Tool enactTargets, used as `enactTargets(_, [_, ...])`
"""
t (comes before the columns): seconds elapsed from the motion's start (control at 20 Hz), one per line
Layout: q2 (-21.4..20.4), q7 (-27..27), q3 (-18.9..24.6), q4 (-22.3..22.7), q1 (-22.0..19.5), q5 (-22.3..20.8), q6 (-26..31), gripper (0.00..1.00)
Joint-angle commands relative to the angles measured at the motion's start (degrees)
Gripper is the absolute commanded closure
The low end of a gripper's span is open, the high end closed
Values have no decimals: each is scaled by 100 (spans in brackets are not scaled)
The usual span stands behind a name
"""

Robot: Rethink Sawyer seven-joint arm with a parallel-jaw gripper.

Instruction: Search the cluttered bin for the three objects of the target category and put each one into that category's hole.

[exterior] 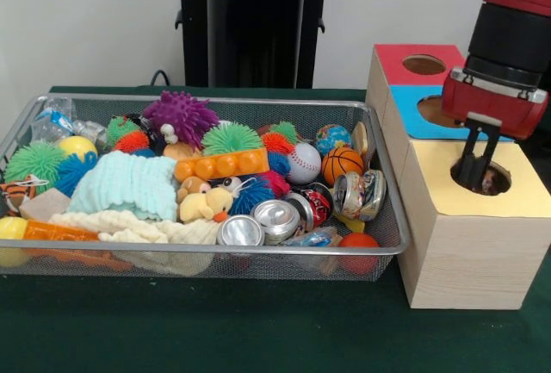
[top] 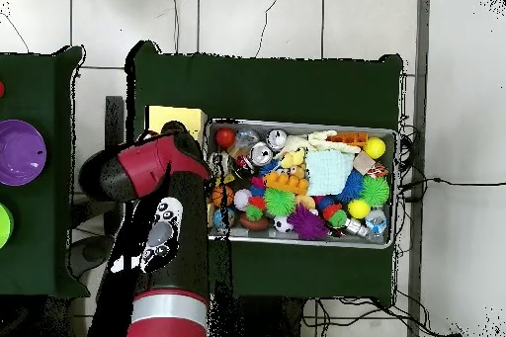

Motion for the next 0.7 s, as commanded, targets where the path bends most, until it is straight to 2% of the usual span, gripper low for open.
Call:
enactTargets(0.05, [609, -533, 631, 185, -133, -357, -118, 100])
enactTargets(0.3, [663, -277, 689, 177, -12, -176, -135, 100])
enactTargets(0.7, [754, -310, 793, 139, -75, -144, -234, 100])
